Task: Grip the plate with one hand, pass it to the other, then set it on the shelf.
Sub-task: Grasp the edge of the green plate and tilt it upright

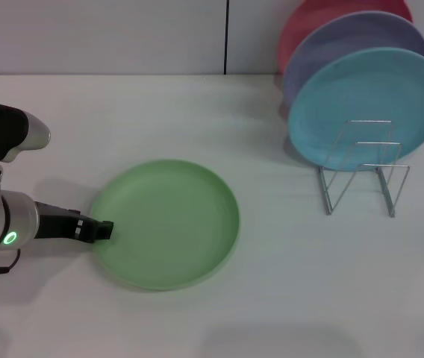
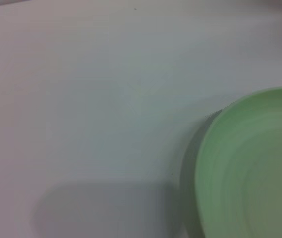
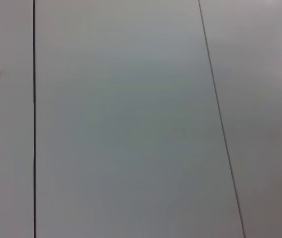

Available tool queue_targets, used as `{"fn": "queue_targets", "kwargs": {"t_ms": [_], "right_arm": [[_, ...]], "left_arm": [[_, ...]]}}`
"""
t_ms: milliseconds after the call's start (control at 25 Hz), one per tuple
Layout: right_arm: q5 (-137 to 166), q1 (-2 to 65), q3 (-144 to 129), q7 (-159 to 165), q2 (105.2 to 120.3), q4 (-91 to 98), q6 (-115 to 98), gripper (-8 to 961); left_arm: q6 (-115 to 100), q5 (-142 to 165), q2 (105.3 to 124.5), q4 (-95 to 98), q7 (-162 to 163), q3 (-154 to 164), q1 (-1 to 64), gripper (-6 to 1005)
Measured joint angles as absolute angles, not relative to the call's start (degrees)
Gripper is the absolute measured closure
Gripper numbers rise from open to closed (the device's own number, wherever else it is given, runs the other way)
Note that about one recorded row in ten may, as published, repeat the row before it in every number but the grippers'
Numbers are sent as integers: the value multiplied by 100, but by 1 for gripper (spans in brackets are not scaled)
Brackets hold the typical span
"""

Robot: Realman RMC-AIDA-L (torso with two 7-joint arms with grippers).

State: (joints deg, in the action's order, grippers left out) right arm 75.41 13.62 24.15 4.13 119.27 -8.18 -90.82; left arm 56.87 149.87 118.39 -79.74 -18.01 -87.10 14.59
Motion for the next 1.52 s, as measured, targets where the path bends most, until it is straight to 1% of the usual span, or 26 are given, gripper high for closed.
{"fn": "queue_targets", "kwargs": {"t_ms": [160,680,920,1360,1520], "right_arm": [[7540,1362,2409,413,11926,-823,-9089,155],[7540,1362,2395,413,11926,-833,-9089,156],[7541,1362,2346,413,11927,-820,-9090,155],[7541,1362,2321,413,11927,-831,-9104,155],[7541,1362,2320,413,11926,-834,-9108,156]], "left_arm": [[5754,14980,11839,-7972,-1801,-8742,1473,385],[5924,14991,11830,-7939,-1723,-8791,1593,454],[5998,14991,11830,-7935,-1723,-8778,1623,663],[6022,14967,11837,-7947,-1746,-8790,1718,859],[6025,14962,11839,-7968,-1764,-8767,1741,884]]}}
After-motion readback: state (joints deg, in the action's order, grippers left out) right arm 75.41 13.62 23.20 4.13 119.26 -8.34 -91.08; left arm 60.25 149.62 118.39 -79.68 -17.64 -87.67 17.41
